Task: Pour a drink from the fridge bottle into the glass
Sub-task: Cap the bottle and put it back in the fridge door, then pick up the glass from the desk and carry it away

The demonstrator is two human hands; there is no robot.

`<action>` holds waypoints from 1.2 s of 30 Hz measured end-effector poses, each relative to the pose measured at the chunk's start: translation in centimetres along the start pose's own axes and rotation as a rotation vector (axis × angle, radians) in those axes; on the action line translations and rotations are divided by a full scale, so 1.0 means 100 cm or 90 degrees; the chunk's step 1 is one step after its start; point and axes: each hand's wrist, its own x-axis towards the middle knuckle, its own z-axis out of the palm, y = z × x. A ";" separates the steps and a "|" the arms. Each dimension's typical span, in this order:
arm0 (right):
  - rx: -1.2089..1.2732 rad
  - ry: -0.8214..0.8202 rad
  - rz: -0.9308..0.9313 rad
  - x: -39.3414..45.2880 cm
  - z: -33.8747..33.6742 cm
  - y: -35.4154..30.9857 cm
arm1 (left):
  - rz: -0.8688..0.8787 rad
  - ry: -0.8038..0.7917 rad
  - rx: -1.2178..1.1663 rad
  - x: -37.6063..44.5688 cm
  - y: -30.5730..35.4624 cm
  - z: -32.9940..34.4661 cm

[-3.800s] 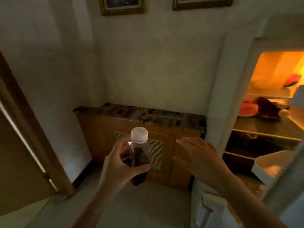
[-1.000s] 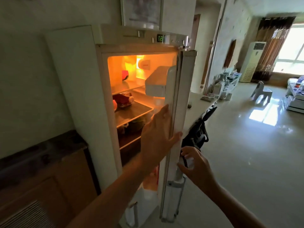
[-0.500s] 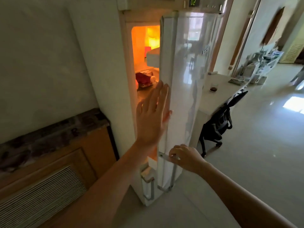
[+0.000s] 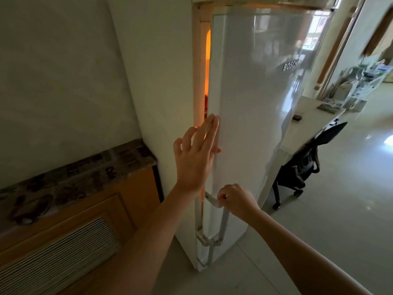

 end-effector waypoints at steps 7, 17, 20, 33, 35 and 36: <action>0.012 0.003 0.010 0.026 0.008 -0.013 | 0.005 0.029 -0.010 0.007 -0.027 0.019; 0.063 0.016 0.024 0.007 -0.001 -0.020 | -0.020 -0.030 -0.107 0.009 -0.030 0.015; 0.110 0.079 0.050 -0.026 -0.011 -0.018 | -0.092 -0.066 -0.257 0.004 -0.016 0.007; 0.078 0.322 0.243 -0.256 -0.085 0.082 | -0.119 -0.479 -0.597 -0.057 0.158 -0.042; 0.061 0.321 0.275 -0.290 -0.093 0.099 | -0.079 -0.516 -0.601 -0.061 0.195 -0.044; 0.056 0.323 0.288 -0.306 -0.096 0.107 | -0.062 -0.530 -0.602 -0.063 0.213 -0.045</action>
